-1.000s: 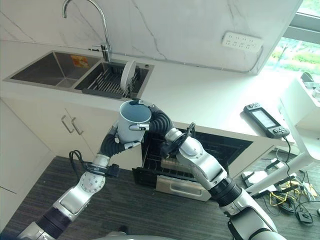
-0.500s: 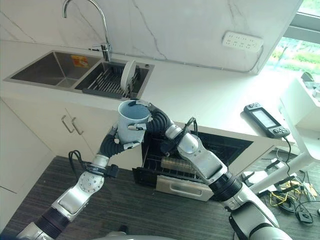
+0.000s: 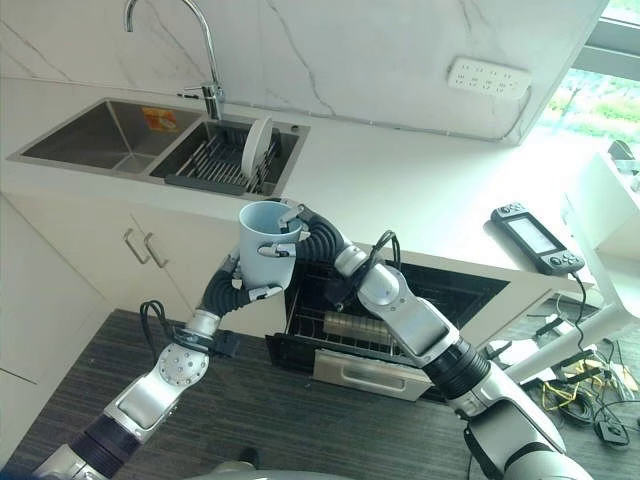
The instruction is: Place the dishes in the dishwasher.
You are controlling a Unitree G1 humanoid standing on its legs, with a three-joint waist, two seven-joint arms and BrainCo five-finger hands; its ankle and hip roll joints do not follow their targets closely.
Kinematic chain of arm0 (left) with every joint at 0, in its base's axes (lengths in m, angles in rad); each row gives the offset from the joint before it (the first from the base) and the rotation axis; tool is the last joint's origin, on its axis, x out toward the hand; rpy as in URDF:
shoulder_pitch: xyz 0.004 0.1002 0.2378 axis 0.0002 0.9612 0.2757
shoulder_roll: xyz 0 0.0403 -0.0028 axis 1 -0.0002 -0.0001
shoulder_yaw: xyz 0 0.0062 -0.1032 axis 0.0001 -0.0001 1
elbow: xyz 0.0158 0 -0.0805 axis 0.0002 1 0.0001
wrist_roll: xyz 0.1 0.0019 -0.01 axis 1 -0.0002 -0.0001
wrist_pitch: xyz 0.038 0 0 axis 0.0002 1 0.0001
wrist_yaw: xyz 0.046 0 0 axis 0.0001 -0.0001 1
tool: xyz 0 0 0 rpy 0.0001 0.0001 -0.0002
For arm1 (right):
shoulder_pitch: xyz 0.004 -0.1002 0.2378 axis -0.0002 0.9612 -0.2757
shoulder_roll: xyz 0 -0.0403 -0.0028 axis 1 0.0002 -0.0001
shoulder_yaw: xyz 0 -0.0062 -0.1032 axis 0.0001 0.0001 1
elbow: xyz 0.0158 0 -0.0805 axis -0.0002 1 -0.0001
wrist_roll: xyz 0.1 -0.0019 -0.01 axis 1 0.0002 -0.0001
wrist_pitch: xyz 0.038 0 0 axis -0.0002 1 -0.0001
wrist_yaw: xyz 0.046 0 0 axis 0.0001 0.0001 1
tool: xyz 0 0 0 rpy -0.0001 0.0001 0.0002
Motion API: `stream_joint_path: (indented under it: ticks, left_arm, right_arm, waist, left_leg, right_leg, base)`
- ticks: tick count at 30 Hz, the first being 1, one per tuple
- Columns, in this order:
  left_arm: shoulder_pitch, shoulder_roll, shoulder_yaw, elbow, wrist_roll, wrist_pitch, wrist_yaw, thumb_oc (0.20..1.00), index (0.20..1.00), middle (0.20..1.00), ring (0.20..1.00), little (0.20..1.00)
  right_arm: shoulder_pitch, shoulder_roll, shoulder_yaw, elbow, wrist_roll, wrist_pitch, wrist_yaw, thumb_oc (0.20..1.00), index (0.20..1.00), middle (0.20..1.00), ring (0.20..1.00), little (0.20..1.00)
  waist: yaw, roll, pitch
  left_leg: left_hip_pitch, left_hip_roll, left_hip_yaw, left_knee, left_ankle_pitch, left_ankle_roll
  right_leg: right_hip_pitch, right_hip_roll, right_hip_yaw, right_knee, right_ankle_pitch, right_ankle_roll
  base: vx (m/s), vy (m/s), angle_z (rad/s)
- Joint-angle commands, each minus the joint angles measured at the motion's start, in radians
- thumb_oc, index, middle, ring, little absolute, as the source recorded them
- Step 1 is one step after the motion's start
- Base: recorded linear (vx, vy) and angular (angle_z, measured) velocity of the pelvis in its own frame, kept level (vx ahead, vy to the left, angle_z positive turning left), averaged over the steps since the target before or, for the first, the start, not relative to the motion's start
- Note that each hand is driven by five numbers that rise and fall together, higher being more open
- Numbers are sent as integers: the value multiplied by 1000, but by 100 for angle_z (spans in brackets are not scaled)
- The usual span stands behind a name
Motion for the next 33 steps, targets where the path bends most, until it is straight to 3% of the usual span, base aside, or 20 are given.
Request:
stream_joint_path:
  ticks: [1,7,8,9,21,28,33]
  left_arm:
    - [-145,-13,-60,-66,33,-121,-36,200,200,200,200,200]
    - [-141,-16,-61,-63,23,-107,-52,200,200,200,200,200]
    - [-140,-17,-62,-62,21,-107,-51,278,278,278,278,278]
    - [-137,-19,-62,-57,15,-105,-51,1000,1000,1000,1000,1000]
    - [-105,-34,-31,-41,12,-78,-33,1000,1000,1000,1000,1000]
    - [-2,-19,96,0,11,-63,6,1000,1000,1000,1000,1000]
    - [64,-6,152,32,37,-55,3,1000,1000,1000,1000,1000]
  right_arm:
    - [-89,43,73,-51,42,-67,48,200,200,200,200,200]
    - [-77,34,51,-65,37,-78,31,200,200,200,200,200]
    - [-75,33,48,-67,39,-78,30,200,200,200,200,200]
    - [-71,32,40,-77,51,-76,28,200,200,200,200,200]
    - [38,22,-92,-107,123,-145,-65,200,200,200,200,200]
    - [249,-62,-364,-116,107,-253,-108,200,200,200,200,200]
    - [346,-93,-484,-106,105,-279,-125,200,200,200,200,200]
  waist:
    - [18,-21,-5]
    - [10,-17,-5]
    - [9,-16,-5]
    - [7,-15,-5]
    - [-29,-5,-8]
    - [-76,0,-4]
    - [-95,-1,5]
  left_leg:
    - [30,37,-40,1,-78,-13]
    - [31,39,-34,1,-78,-13]
    - [32,39,-34,1,-78,-13]
    - [32,39,-32,1,-78,-14]
    - [42,49,4,1,-80,-15]
    - [57,65,42,1,-82,-18]
    - [64,71,57,1,-77,-16]
  right_leg:
    - [13,-93,76,1,-17,74]
    - [10,-93,78,1,-16,73]
    - [10,-93,78,1,-16,73]
    - [9,-93,79,1,-16,74]
    - [1,-90,89,1,-13,73]
    - [-1,-85,99,3,-10,72]
    - [-5,-83,115,23,-20,67]
  base:
    - [0,0,0]
    - [0,0,0]
    - [0,0,0]
    - [0,0,0]
    - [0,0,0]
    - [2,4,-4]
    - [40,-15,-14]
